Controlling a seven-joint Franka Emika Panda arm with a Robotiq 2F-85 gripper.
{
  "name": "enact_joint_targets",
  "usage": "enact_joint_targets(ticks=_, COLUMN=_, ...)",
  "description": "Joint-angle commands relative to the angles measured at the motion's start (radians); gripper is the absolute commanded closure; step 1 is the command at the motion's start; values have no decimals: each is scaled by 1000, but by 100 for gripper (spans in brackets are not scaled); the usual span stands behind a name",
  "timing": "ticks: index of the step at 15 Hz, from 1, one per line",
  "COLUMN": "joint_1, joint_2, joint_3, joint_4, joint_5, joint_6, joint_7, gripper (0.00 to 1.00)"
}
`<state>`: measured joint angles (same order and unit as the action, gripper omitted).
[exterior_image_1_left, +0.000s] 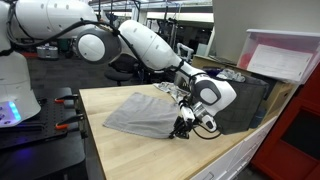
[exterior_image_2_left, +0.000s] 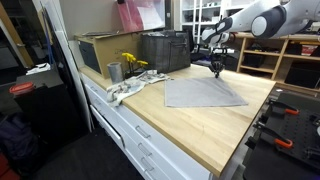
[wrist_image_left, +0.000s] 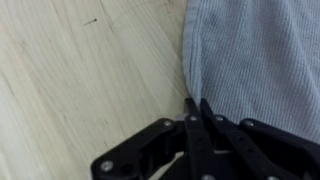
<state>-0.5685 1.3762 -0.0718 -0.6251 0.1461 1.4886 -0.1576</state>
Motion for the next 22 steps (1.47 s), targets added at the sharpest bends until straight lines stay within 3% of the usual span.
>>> enact_joint_targets(ticks=1, joint_1=-35, joint_2=-77, joint_3=-30, joint_4=30, joint_5=-16, joint_6=-54, joint_7=10, gripper=98)
enact_joint_targets(ticks=10, joint_1=14, joint_2=-239, joint_3=-68, joint_4=36, joint_5=-43, joint_6=-99, joint_7=16, gripper=98)
enact_joint_targets(ticks=22, joint_1=147, joint_2=-296, joint_3=-48, joint_4=26, joint_5=-11, joint_6=-131, joint_7=87, gripper=98)
